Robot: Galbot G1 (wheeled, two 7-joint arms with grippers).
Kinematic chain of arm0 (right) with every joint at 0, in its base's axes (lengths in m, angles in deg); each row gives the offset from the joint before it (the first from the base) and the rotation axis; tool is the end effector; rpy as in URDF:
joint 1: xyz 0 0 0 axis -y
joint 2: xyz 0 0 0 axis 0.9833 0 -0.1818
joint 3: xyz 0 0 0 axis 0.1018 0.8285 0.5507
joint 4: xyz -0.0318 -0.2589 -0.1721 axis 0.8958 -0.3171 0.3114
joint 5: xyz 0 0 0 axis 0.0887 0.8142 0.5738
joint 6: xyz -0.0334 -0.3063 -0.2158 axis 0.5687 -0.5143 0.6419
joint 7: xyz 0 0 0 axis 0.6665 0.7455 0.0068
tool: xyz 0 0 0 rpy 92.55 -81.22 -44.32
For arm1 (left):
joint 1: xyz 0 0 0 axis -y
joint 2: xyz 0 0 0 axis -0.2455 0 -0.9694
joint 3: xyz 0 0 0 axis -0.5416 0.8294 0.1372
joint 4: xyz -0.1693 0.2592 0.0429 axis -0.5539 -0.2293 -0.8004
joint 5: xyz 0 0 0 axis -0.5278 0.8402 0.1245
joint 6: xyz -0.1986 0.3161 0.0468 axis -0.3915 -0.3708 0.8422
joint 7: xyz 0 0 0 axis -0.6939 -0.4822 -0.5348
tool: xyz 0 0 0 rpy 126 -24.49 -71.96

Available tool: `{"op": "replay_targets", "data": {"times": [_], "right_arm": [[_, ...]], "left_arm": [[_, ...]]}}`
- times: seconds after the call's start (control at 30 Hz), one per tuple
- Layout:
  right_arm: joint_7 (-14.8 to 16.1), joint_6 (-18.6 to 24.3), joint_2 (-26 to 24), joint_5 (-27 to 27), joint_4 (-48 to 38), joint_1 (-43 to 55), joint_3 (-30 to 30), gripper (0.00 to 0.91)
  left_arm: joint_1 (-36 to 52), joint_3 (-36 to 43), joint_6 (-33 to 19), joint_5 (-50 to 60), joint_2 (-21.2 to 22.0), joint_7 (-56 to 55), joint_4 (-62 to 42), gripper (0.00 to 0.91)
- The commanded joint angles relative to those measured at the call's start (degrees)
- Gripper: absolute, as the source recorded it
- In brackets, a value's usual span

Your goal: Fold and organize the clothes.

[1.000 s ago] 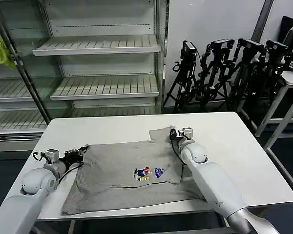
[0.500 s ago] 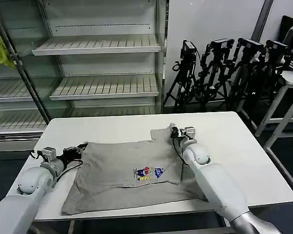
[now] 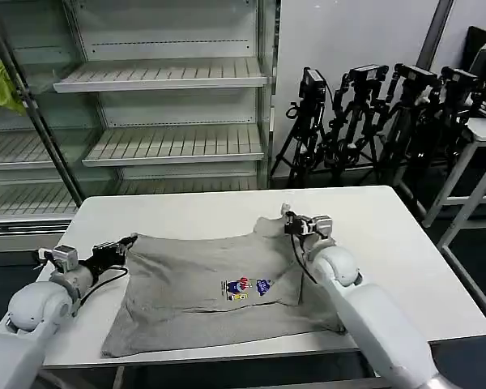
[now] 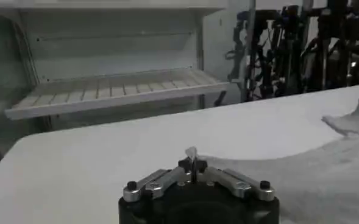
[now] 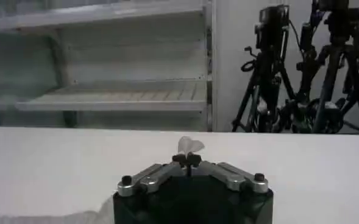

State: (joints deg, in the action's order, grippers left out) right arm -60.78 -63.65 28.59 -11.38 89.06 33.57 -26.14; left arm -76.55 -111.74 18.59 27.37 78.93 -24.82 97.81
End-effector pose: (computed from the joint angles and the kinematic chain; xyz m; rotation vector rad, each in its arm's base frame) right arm 0.4419 0.0226 -0.2005 0.4035 -2.8617 -0.0311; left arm 0.3686 0.1678 -0.1955 -0.3936 -2.7490 -0.0975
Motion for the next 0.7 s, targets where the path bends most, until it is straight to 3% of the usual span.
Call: {"op": "replay_targets", "data": {"times": [0.03,0.4,0.7], "right_arm": [[-0.31,0.54,-7.23,-2.17,10.2,-5.25,-3.7,0.0],[-0.93,0.51,-12.54,-4.57,16.9,-9.92,-7.73,0.0],[-0.41,0.92,-14.58,-1.82,19.67,-16.31,-6.53,0.0]], "left_arm": [[-6.32,-3.06,-0.23,-0.53,-0.69,-0.08,6.79,0.06],[-11.42,-5.6,-0.87,0.29,0.29,0.0,9.19,0.071],[-16.32,-9.21,-1.4,0.25,0.0,0.13,10.94,0.071]]}}
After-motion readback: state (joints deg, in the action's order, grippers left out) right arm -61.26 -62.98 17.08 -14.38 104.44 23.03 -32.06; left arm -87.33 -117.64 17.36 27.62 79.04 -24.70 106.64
